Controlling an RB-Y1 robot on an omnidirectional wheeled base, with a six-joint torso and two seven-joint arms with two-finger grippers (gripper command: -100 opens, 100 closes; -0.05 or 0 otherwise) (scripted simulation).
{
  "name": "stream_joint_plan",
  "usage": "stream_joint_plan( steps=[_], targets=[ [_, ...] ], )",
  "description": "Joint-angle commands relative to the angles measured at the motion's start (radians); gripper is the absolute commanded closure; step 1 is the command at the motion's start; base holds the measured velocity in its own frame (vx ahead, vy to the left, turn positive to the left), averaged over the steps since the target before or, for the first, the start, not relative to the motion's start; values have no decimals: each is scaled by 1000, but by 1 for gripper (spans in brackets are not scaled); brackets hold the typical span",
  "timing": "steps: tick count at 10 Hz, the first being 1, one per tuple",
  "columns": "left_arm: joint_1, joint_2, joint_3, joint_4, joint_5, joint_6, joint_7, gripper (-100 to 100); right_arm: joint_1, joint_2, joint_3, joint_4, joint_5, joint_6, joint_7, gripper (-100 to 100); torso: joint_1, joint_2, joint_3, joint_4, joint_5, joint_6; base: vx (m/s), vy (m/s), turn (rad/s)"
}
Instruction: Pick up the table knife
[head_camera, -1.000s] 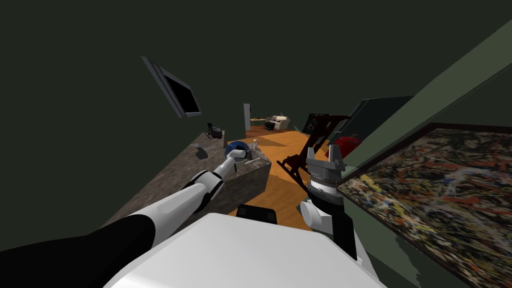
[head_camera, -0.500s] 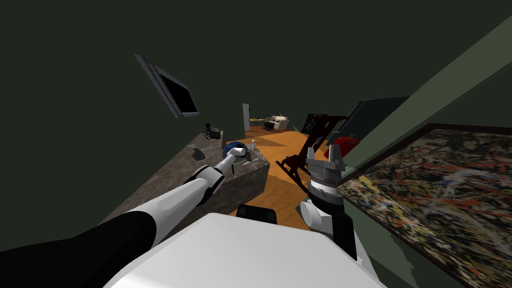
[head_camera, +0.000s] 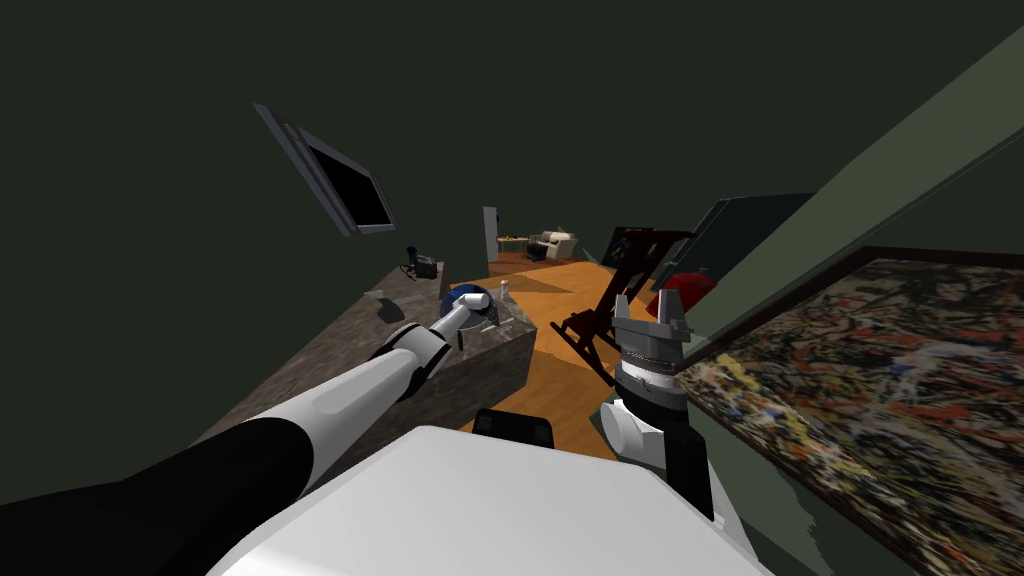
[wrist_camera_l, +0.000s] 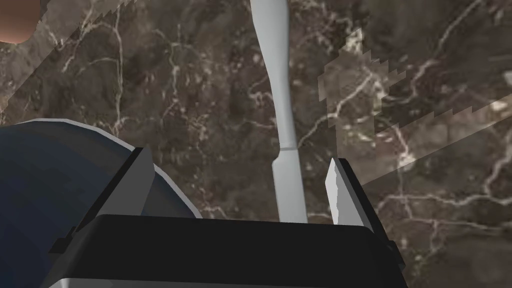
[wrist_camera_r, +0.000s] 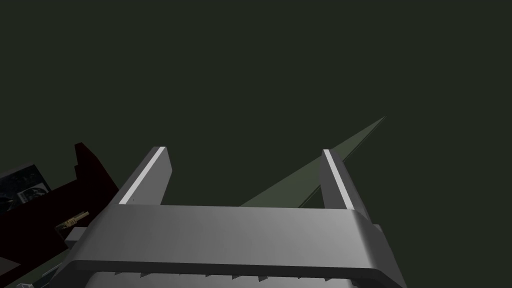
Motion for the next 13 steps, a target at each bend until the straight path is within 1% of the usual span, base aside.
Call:
stream_joint_plan(
  steps=[1,2,3,4,5,6,7,8,9,10,11,13],
  targets=[
    [-34,9,-2,50,14,47,4,-100,0,0,0,0,0,0,0,0,0,0,0,0,0,0,27,-25,-32],
    [-34,9,-2,62,14,47,4,-100,0,0,0,0,0,0,0,0,0,0,0,0,0,0,33,-27,-11],
    [-60,17,-5,97,25,89,10,-100,0,0,0,0,0,0,0,0,0,-1,0,0,0,0,42,-38,-22],
    [-60,17,-5,111,25,89,10,-100,0,0,0,0,0,0,0,0,-1,-1,-1,0,0,0,35,-41,-11],
    [-84,25,-7,156,34,128,15,-100,0,0,0,0,0,0,0,0,-1,-1,-1,0,0,0,39,-61,-24],
    [-84,25,-7,156,34,128,15,-100,0,0,0,0,0,0,0,0,-3,-1,-1,0,-1,0,36,-43,-8],
    [-104,32,-8,198,42,164,20,-100,0,0,0,0,0,0,0,0,-2,-1,-1,0,0,0,50,-35,-16],
    [-104,32,-8,191,42,164,20,-100,0,0,0,0,0,0,0,0,-1,-2,-1,0,0,0,16,-32,27],
    [-122,38,-9,222,48,196,25,-100,0,0,0,0,0,0,0,0,-1,0,0,0,0,0,25,-37,-34],
    [-137,45,-10,270,54,222,28,-100,0,0,0,0,0,0,0,0,-1,0,0,0,0,0,31,-48,0],
    [-137,45,-10,270,54,224,28,-100,0,0,0,0,0,0,0,0,-2,-1,0,0,0,0,27,-40,11],
    [-159,55,-10,325,62,269,34,-100,0,0,0,0,0,0,0,0,-2,0,0,0,0,0,30,-47,-11]
  ],
)
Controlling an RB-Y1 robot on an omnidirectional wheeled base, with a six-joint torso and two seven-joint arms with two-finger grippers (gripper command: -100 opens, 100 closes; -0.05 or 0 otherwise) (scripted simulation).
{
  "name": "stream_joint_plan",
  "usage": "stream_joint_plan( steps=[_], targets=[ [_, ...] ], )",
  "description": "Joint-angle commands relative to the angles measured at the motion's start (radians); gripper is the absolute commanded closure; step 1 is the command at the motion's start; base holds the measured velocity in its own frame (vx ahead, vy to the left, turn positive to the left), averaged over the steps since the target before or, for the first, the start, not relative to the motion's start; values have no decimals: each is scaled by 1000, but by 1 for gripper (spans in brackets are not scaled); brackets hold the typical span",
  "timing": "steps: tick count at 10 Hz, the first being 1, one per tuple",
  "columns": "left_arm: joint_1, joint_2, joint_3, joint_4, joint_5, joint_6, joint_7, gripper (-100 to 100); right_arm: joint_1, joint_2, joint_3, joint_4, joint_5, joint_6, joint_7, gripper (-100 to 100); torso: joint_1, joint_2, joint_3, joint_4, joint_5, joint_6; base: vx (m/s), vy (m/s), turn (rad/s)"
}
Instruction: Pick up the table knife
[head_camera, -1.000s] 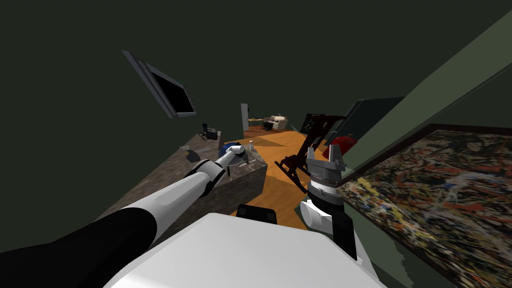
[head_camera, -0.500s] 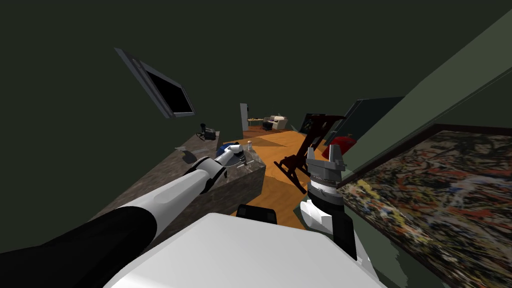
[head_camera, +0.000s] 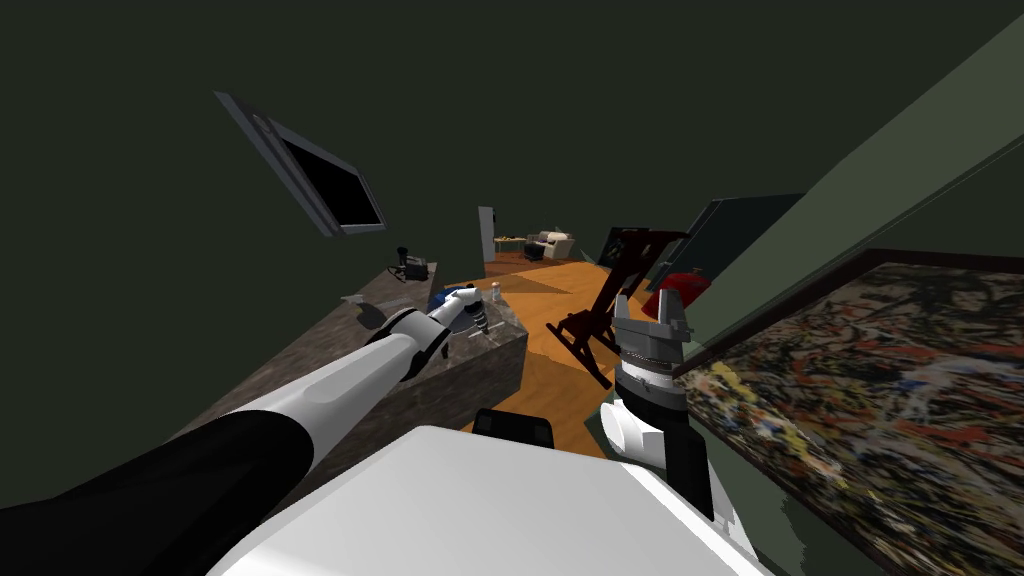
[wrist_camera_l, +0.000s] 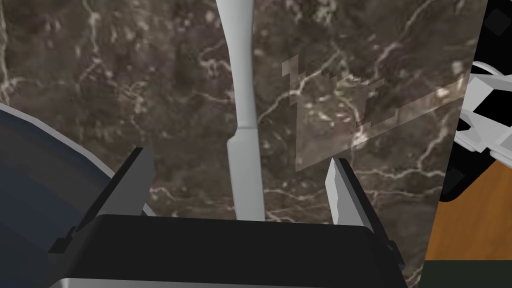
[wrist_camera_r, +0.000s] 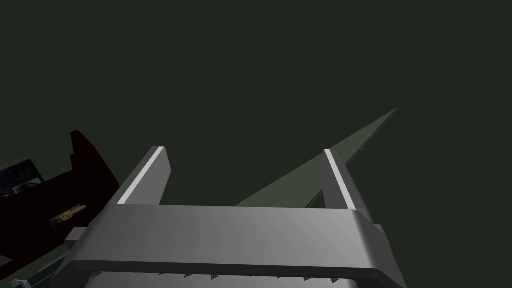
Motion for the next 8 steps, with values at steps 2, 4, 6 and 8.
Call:
stream_joint_plan(
  steps=[2,4,6,8],
  targets=[
    [-16,-1,0,32,2,13,1,-100,0,0,0,0,0,0,0,0,1,1,0,0,0,0,8,-11,17],
    [-24,3,0,53,5,30,3,-100,0,0,0,0,0,0,0,0,2,1,1,0,0,0,13,-21,-17],
    [-24,8,0,58,6,41,5,-100,0,0,0,0,0,0,0,0,2,1,1,0,0,0,10,-16,11],
    [-26,-6,47,68,-42,38,11,-100,0,0,0,0,0,0,0,0,3,2,1,0,1,0,-8,11,-31]
  ],
)
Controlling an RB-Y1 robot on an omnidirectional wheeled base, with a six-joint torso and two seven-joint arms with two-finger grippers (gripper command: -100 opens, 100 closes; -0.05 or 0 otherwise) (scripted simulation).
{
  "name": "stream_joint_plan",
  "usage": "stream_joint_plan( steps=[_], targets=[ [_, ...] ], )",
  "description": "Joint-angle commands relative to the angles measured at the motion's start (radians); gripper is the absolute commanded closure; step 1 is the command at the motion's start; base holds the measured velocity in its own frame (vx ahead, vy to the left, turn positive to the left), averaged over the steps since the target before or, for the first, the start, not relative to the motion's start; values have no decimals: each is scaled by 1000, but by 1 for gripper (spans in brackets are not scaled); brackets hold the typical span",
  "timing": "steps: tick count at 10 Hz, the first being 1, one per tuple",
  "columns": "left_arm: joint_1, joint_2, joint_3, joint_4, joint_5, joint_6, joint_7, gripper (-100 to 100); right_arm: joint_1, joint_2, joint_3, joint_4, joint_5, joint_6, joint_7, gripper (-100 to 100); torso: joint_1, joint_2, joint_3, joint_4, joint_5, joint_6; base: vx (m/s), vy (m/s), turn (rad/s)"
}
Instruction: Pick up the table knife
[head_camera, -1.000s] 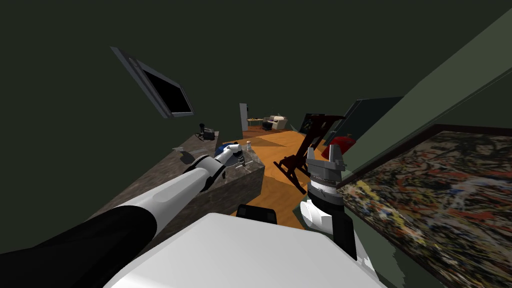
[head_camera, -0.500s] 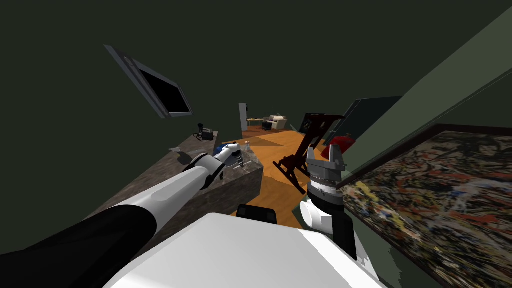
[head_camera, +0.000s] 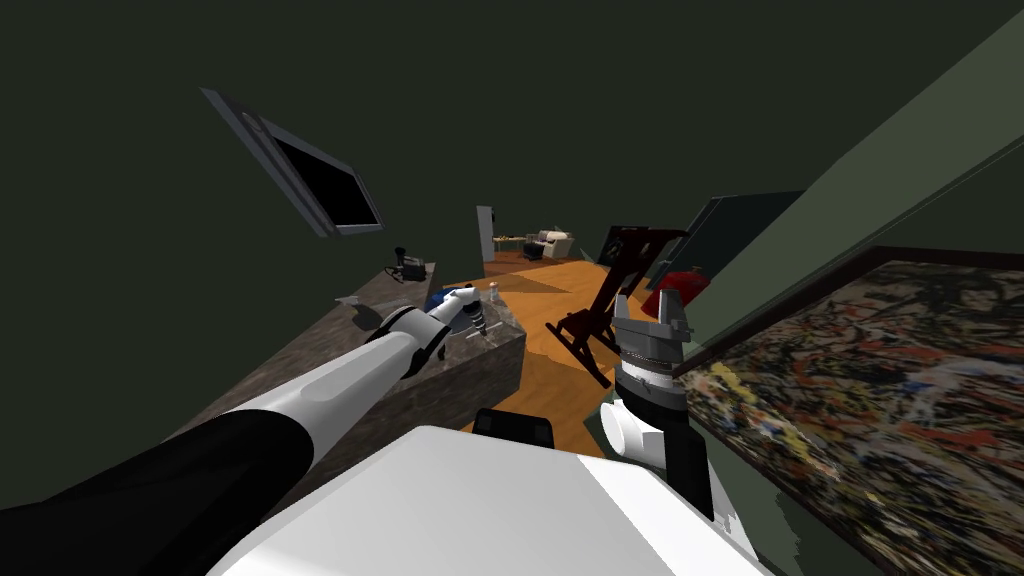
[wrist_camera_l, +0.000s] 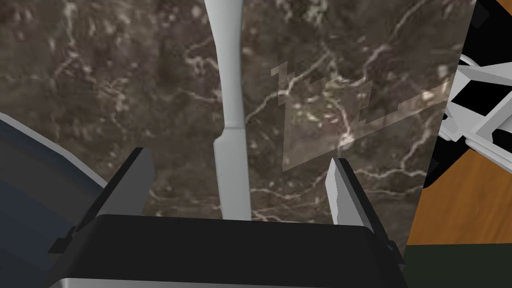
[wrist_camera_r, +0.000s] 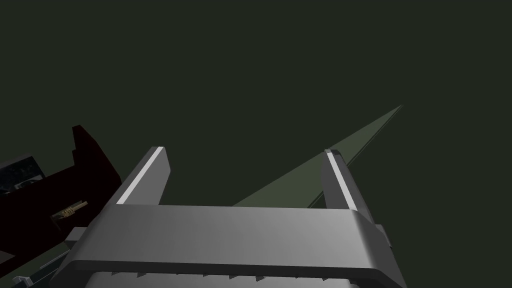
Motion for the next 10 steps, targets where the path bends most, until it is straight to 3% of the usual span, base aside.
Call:
stream_joint_plan(
  steps=[1,3,4,5,6,7,8,9,10],
  targets=[
    [-8,-23,50,26,-50,-15,5,-100,0,0,0,0,0,0,0,0,0,0,0,0,0,0,-36,44,-128],
    [-10,-38,105,36,-106,-22,10,-100,0,0,0,0,0,0,0,0,1,1,1,0,0,0,-23,28,-81],
    [-10,-38,117,36,-121,-22,10,-100,0,0,0,0,0,0,0,0,1,1,1,0,0,0,-14,17,-50],
    [-12,-53,155,45,-158,-30,15,-100,0,0,0,0,0,0,0,0,0,0,0,0,0,0,-16,20,-59],
    [-12,-53,165,45,-170,-30,15,-100,0,0,0,0,0,0,0,0,0,0,0,0,0,0,-16,20,-58],
    [-13,-67,204,55,-208,-37,20,-100,0,0,0,0,0,0,0,0,0,0,0,0,0,0,-23,29,-84],
    [-13,-67,212,55,-219,-37,20,-100,0,0,0,0,0,0,0,0,1,1,0,0,0,0,-17,21,-61],
    [-15,-82,253,65,-257,-44,26,-100,0,0,0,0,0,0,0,0,0,0,0,0,0,0,-17,20,-59],
    [-15,-82,259,65,-268,-44,26,-100,0,0,0,0,0,0,0,0,0,0,0,0,0,0,-17,21,-62]
  ],
)
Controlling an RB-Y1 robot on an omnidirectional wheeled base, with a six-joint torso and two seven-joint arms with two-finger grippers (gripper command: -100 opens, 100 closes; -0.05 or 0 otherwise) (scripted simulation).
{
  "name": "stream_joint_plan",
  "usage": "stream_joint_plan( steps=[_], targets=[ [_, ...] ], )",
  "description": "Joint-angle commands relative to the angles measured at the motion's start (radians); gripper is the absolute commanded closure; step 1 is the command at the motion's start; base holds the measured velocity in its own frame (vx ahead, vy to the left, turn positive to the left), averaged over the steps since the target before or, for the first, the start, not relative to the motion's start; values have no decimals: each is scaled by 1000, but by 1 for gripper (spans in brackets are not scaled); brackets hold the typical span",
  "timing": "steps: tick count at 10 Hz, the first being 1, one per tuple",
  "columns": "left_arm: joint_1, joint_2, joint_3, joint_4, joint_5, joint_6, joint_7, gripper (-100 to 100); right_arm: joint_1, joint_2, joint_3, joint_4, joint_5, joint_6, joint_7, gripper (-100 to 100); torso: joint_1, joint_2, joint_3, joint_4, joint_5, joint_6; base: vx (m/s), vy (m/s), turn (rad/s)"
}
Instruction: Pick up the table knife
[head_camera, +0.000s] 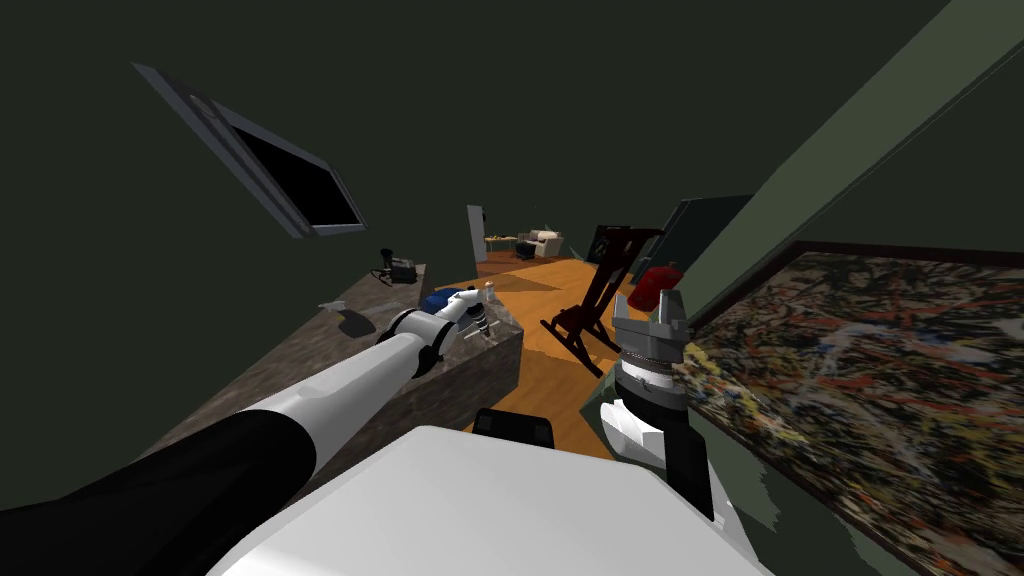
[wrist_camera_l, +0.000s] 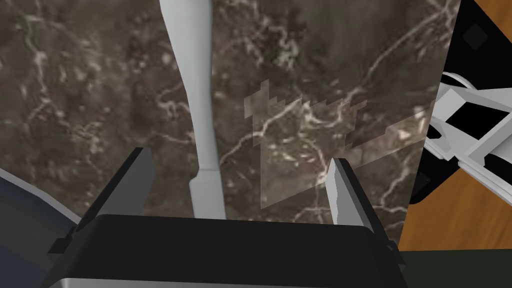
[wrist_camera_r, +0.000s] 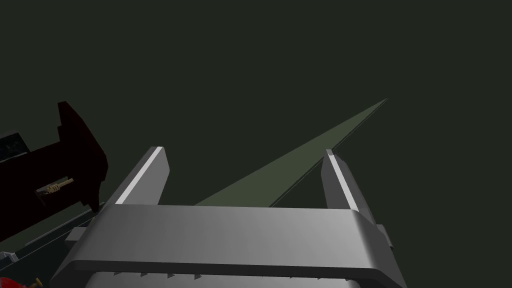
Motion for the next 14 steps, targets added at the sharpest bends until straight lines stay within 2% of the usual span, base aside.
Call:
stream_joint_plan(
  steps=[1,2,3,4,5,6,14],
  targets=[
    [-1,-17,50,10,-50,-9,6,-100,0,0,0,0,0,0,0,0,0,0,0,0,0,0,-17,21,-62],
    [-1,-17,57,10,-60,-9,6,-100,0,0,0,0,0,0,0,0,0,0,0,0,0,0,-17,20,-59],
    [-3,-31,98,20,-99,-16,11,-100,0,0,0,0,0,0,0,0,0,0,0,0,0,0,-27,33,-97],
    [-3,-31,104,20,-109,-16,11,-100,0,0,0,0,0,0,0,0,1,1,0,0,0,0,-23,28,-82],
    [-5,-46,144,30,-150,-24,16,-100,0,0,0,0,0,0,0,0,0,0,0,0,0,0,-22,27,-78],
    [-5,-46,152,30,-158,-24,16,-100,0,0,0,0,0,0,0,0,0,0,0,0,0,0,-16,19,-55],
    [-5,-46,152,30,-158,-24,16,-100,0,0,0,0,0,0,0,0,-1,-1,-1,0,0,0,0,0,0]
  ],
)
